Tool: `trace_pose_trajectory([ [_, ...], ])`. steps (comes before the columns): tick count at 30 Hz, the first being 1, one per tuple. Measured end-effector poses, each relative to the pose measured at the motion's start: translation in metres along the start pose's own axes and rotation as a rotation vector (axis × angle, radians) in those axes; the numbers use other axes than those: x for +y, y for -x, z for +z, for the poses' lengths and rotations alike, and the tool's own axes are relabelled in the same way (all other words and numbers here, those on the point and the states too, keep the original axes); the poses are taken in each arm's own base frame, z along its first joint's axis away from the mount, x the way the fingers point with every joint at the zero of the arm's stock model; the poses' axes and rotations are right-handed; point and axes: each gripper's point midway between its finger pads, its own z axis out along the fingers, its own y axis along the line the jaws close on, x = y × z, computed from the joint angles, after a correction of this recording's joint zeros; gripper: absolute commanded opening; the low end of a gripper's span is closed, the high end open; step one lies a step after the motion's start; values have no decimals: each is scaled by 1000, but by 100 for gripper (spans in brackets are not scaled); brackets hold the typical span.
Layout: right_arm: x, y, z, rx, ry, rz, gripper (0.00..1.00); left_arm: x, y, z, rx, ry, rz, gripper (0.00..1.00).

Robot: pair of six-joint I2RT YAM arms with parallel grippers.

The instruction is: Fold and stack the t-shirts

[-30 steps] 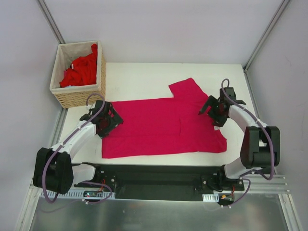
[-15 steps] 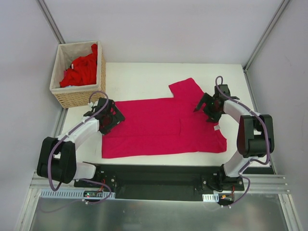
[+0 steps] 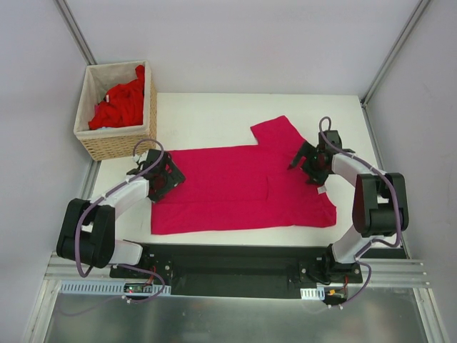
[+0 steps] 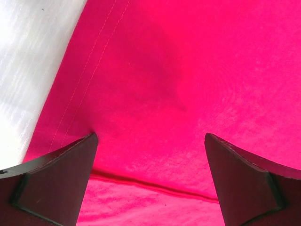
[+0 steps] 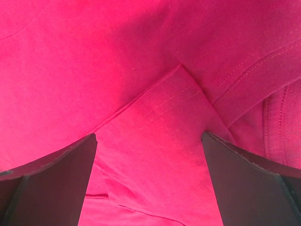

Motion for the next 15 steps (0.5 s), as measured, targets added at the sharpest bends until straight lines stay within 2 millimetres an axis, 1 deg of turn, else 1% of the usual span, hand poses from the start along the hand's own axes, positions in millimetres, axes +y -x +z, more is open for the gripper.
trace_pose_trajectory([
  [6, -5, -7, -5, -24, 8, -4, 100, 1, -1, -2, -27, -34, -1, 99],
  [15, -29, -35, -23, -26, -32, -2, 100, 4, -8, -9, -25, -77, 14, 99],
])
